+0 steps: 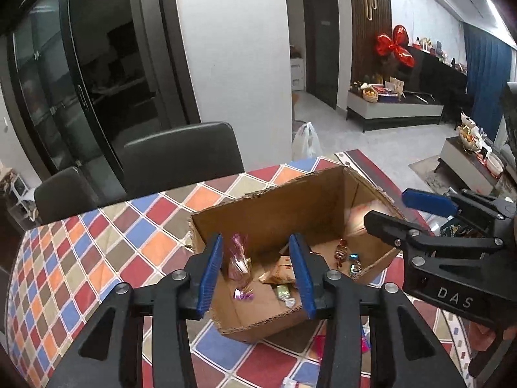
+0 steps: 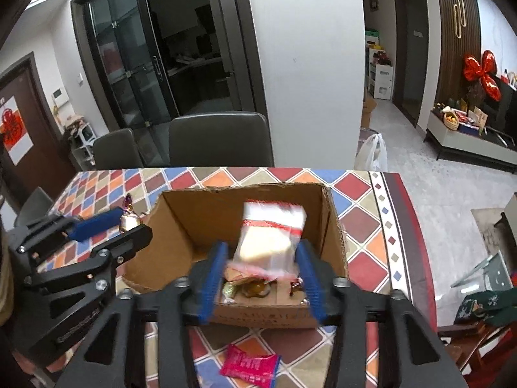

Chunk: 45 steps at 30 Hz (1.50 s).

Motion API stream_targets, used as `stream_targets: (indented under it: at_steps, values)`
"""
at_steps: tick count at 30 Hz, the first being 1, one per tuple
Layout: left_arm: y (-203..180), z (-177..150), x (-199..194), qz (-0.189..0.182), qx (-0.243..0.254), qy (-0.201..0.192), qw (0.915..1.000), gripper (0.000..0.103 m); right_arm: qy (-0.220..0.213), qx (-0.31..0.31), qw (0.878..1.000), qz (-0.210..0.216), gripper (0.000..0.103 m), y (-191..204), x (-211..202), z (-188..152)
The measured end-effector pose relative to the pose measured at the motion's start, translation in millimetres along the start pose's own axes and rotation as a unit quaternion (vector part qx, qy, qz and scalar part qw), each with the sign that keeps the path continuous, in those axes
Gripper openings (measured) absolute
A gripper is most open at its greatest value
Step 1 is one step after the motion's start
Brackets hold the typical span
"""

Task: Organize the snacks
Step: 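Carry the bread bag and purple candy into the box and release both, then withdraw both open tools from the box toward the wrapped bars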

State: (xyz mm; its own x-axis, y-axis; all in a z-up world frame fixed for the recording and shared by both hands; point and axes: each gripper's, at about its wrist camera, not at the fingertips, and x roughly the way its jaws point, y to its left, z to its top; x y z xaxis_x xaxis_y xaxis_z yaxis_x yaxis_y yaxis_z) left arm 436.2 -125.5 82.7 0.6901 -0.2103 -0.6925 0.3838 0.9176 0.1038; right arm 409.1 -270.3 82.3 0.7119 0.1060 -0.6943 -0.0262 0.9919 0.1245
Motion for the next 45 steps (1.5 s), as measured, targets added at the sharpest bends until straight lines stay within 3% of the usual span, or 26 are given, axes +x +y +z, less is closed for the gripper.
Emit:
stream_targets:
  at_steps: [12, 23, 35, 45]
  values:
    - [-3.3, -52.6, -58.8, 0.004, 0.016, -0.049, 0.9987, 0.043, -0.023, -0.045, 0.999, -0.008, 0.058, 14.3, -41.1, -37.4]
    - [-14.5, -114.4, -101.8, -0.008, 0.032, -0.071, 0.9969, 0.045, -0.027, -0.074, 0.996, 0.03, 0.058, 39.0, -80.7, -85.7]
    - [-30.6, -180.5, -107.4, -0.004, 0.048, -0.043, 0.9979, 0.045, 0.006, -0.133, 0.991, 0.03, 0.058, 56.8, -86.4, -147.4]
    - [-42.2, -224.3, -83.8, -0.021, 0.066, 0.017, 0.9975, 0.045, 0.09, -0.198, 0.975, 0.042, 0.058, 70.0, -57.2, -197.4]
